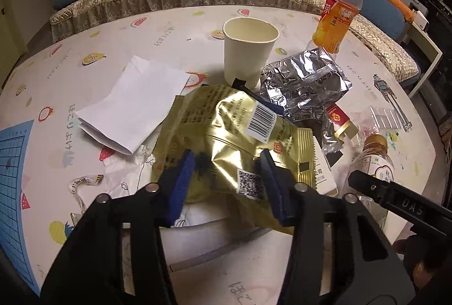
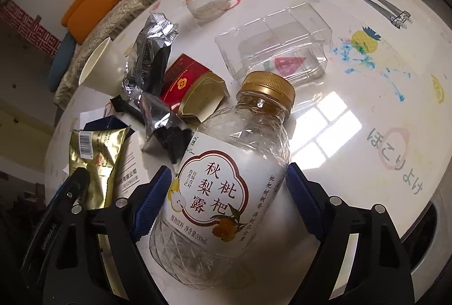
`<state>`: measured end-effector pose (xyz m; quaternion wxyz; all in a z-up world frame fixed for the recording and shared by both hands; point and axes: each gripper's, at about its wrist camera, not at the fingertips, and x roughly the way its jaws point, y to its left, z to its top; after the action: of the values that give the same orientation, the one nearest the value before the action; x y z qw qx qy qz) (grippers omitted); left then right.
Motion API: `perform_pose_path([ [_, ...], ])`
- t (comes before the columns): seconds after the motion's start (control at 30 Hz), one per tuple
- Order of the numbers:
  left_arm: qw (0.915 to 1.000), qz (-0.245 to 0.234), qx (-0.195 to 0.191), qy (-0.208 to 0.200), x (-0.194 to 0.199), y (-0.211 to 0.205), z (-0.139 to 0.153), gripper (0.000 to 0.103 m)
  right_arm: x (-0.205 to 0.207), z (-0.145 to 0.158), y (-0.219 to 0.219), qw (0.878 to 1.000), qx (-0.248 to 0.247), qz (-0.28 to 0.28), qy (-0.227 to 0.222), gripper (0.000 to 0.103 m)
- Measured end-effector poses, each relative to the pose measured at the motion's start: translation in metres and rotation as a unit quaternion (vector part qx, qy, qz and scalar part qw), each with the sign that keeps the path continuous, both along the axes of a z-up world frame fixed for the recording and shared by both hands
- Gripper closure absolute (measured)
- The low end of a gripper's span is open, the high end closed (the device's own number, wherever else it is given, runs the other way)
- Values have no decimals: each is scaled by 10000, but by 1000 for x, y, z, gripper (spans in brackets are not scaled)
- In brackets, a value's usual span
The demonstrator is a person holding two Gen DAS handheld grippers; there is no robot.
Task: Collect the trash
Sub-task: 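Grasp the water bottle with the right gripper while the left gripper grasps the gold snack bag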
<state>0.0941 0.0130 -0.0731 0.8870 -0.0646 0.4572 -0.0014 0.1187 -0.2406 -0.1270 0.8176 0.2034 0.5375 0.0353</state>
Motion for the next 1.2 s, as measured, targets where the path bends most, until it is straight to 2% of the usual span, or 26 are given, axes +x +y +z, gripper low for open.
perform_pose_path([
  [0.1,10000,-40,-28,13,2,1,0,62,-3,1,-1,10000,12,82,-3,24],
  [0.17,10000,-26,-63,-23,1,3,1,69,-5,2,-2,10000,23,94,-17,27],
  [0.23,9998,-9,-171,-69,-1,8,5,85,-7,5,-5,9999,56,94,-48,27],
  [0.33,9990,7,-423,-124,-2,17,10,98,-11,10,-8,9998,83,145,-113,28],
  [0.4,9986,-36,-507,-156,-3,20,12,102,-13,13,-9,9996,100,216,-161,29],
  [0.7,9978,-141,-598,-264,-10,20,13,103,-19,19,-13,9992,115,280,-276,31],
  [0.8,9962,-158,-799,-292,-13,24,13,103,-22,22,-15,9990,88,308,-323,31],
  [0.9,9971,-178,-705,-201,-11,23,12,103,-23,24,-18,9989,98,278,-358,31],
  [0.97,9980,-14,-574,-254,-13,24,13,99,-24,26,-19,9988,105,276,-387,31],
  [1.0,9981,57,-546,-272,-14,25,13,86,-25,27,-19,9988,99,287,-396,31],
  [1.03,9981,148,-541,-242,-14,26,12,59,-25,27,-19,9987,99,306,-403,31],
  [1.07,9978,224,-570,-241,-14,27,11,47,-26,27,-18,9986,104,329,-403,31],
  [1.1,9974,313,-601,-233,-14,28,11,29,-25,27,-17,9985,106,348,-405,31],
  [1.2,9966,379,-695,-217,-11,25,9,28,-24,27,-15,9983,72,394,-419,31],
])
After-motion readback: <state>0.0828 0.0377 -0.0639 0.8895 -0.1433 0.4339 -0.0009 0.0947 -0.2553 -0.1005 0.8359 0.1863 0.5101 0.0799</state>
